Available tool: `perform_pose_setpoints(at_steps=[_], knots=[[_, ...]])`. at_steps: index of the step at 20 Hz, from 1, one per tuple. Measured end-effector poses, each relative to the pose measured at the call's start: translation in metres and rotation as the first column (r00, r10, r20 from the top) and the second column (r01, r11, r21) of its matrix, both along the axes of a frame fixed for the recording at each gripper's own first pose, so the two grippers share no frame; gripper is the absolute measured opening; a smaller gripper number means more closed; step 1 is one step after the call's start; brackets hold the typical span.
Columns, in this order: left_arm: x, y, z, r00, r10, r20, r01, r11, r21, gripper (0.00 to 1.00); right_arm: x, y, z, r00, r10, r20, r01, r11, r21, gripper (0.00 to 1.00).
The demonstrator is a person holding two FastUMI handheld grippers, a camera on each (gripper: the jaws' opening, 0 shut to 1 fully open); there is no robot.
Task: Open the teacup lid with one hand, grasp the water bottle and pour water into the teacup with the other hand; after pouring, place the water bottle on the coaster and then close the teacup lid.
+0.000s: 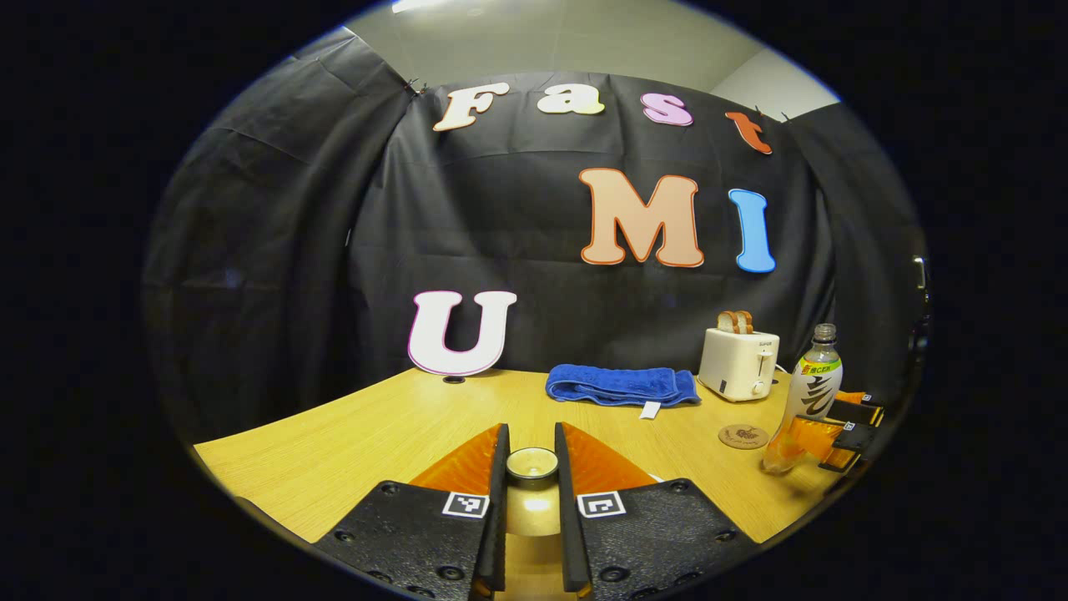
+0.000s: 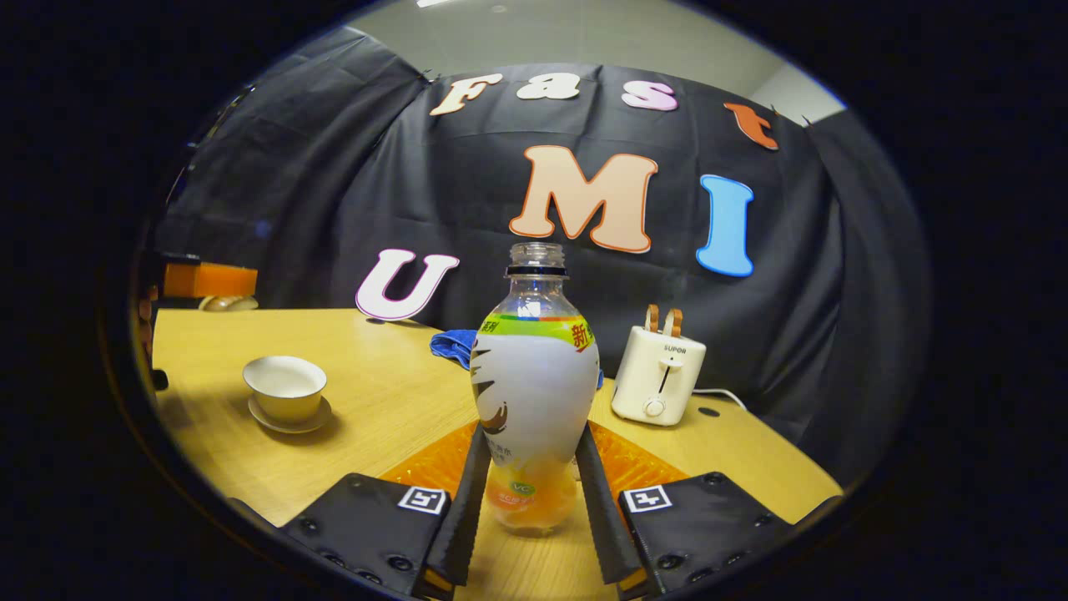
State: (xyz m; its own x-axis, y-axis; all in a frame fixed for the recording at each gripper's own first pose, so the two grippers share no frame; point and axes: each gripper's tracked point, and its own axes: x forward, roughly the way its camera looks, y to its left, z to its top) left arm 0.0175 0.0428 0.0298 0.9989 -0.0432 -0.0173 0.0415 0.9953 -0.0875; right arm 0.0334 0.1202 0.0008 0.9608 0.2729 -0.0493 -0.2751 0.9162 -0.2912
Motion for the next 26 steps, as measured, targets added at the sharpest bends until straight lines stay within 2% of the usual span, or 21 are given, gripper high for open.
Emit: perform_pose_setpoints(at_steps=[3, 6, 9, 14, 18, 23, 26], knots=[[0.0, 0.01, 0.0, 1.0, 0.017, 0.0, -0.017, 0.999, -0.027, 0.24, 0.0, 0.011, 0.014, 0.991, 0.024, 0.129, 0.001, 0.981, -0.193, 0.61], [0.0, 0.018, -0.004, 1.0, 0.027, -0.009, -0.027, 0.999, -0.04, 0.24, -0.008, 0.036, 0.013, 0.975, 0.095, 0.202, -0.016, 0.933, -0.359, 0.62], [0.0, 0.024, -0.006, 0.999, 0.03, -0.012, -0.03, 0.998, -0.052, 0.24, -0.011, 0.053, -0.005, 0.968, 0.148, 0.203, -0.042, 0.893, -0.449, 0.61], [-0.003, 0.039, -0.012, 0.999, 0.041, -0.018, -0.042, 0.998, -0.042, 0.23, -0.014, 0.075, -0.009, 0.947, 0.219, 0.236, -0.046, 0.818, -0.574, 0.62], [-0.006, 0.05, -0.022, 0.998, 0.043, -0.038, -0.045, 0.998, -0.046, 0.24, -0.008, 0.093, -0.004, 0.92, 0.285, 0.27, -0.026, 0.732, -0.681, 0.61], [-0.009, 0.065, -0.027, 0.997, 0.06, -0.048, -0.062, 0.997, -0.052, 0.24, -0.006, 0.121, 0.0, 0.87, 0.396, 0.294, -0.003, 0.601, -0.8, 0.62], [-0.008, 0.069, -0.029, 0.997, 0.062, -0.045, -0.064, 0.996, -0.055, 0.24, -0.007, 0.13, -0.003, 0.849, 0.448, 0.279, 0.005, 0.522, -0.853, 0.62]])
